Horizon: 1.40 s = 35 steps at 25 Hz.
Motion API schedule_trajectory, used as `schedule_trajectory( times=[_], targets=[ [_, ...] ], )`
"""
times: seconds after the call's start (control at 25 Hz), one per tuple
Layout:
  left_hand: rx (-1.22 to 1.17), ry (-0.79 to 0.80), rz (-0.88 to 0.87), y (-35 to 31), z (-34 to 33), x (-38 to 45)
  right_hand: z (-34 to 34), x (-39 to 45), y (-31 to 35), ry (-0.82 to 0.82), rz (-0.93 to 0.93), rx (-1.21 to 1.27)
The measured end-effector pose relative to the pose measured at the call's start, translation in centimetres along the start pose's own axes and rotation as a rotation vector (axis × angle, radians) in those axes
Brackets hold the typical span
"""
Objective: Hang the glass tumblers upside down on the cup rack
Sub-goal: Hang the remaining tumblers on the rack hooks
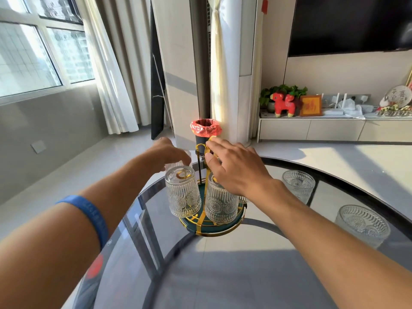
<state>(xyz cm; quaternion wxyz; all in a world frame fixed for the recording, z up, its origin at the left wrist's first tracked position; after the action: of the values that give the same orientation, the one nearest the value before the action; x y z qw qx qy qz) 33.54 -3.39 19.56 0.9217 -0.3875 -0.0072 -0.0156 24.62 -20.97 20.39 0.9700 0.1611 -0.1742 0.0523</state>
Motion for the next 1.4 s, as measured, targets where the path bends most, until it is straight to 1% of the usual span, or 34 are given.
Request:
schedule_trajectory(
  times=[0.16,0.28,0.36,0.4,0.44,0.48,0.52,0.6,0.64,0.68,0.72,0.76,0.8,0.88,0.96,1.0,1.08,1.12,1.24,1.4],
  targets=[
    [-0.020,0.073,0.053,0.2,-0.4,0.2,0.2,0.6,0.1,0.006,-0.004,-0.023],
    [0.007,0.091,0.047,0.2,-0.2,-0.1,0.0,0.4,0.2,0.014,-0.016,-0.011],
    [-0.012,0.087,0.031,-0.2,0.2,-0.7,0.1,0.5,0.4,0.044,-0.020,-0.012],
    [-0.062,0.066,0.018,-0.6,0.5,-1.2,0.1,0.7,0.3,0.067,-0.029,-0.015],
    [-0.121,0.011,-0.015,-1.3,1.1,-1.8,0.4,0.9,0.2,0.088,-0.039,-0.006],
    [-0.153,-0.091,-0.080,-1.9,1.8,-2.6,0.7,0.6,-0.1,0.087,-0.043,0.035],
    [-0.136,-0.219,-0.183,-2.5,2.6,-3.8,1.3,-0.2,-0.4,0.049,-0.039,0.112],
    [-0.027,-0.425,-0.494,-3.7,3.4,-7.6,2.3,-3.8,-1.9,-0.131,-0.021,0.302],
    [0.008,-0.459,-0.676,-4.3,2.9,-10.0,2.5,-6.7,-3.3,-0.206,-0.032,0.352],
    [0.024,-0.430,-0.836,-4.5,1.7,-12.5,2.2,-9.8,-5.0,-0.243,-0.062,0.368],
    [0.038,-0.347,-0.963,-4.4,-0.2,-14.8,1.5,-13.0,-6.8,-0.250,-0.109,0.363],
    [0.053,-0.244,-1.045,-3.9,-2.6,-17.0,0.6,-16.0,-8.9,-0.228,-0.173,0.345],
    [0.063,-0.140,-1.074,-3.3,-5.3,-18.8,-0.4,-18.7,-11.0,-0.191,-0.247,0.333],
    [0.115,0.051,-1.012,-1.4,-11.0,-21.0,-1.6,-22.3,-15.1,-0.154,-0.445,0.363],
    [0.254,0.204,-0.889,0.7,-16.4,-21.6,-2.0,-24.0,-18.8,-0.212,-0.701,0.453],
    [0.321,0.242,-0.845,1.7,-18.5,-21.7,-2.0,-24.4,-20.3,-0.268,-0.823,0.502],
    [0.376,0.211,-0.788,3.3,-20.7,-21.5,-1.9,-24.5,-22.5,-0.348,-0.985,0.596],
    [0.382,0.191,-0.776,3.9,-21.3,-21.4,-2.1,-24.2,-23.2,-0.332,-1.033,0.634],
    [0.376,0.196,-0.778,5.1,-21.9,-21.1,-3.0,-22.4,-24.5,-0.174,-1.089,0.705],
    [0.375,0.204,-0.773,5.3,-21.9,-20.5,-3.7,-19.9,-25.4,-0.144,-1.102,0.794]
  ],
)
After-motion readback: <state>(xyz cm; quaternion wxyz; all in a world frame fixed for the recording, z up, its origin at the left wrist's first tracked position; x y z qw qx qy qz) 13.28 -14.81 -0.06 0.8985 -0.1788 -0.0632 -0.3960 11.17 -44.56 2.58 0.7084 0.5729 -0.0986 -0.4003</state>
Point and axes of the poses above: each hand's wrist, its own x-axis towards the middle knuckle, its own z-axis out of the back of the hand, y = z × x, the point moved 4 cm from there along x, towards the middle knuckle, and after that the axes turned 13 degrees about -z, right-handed, at the moved point
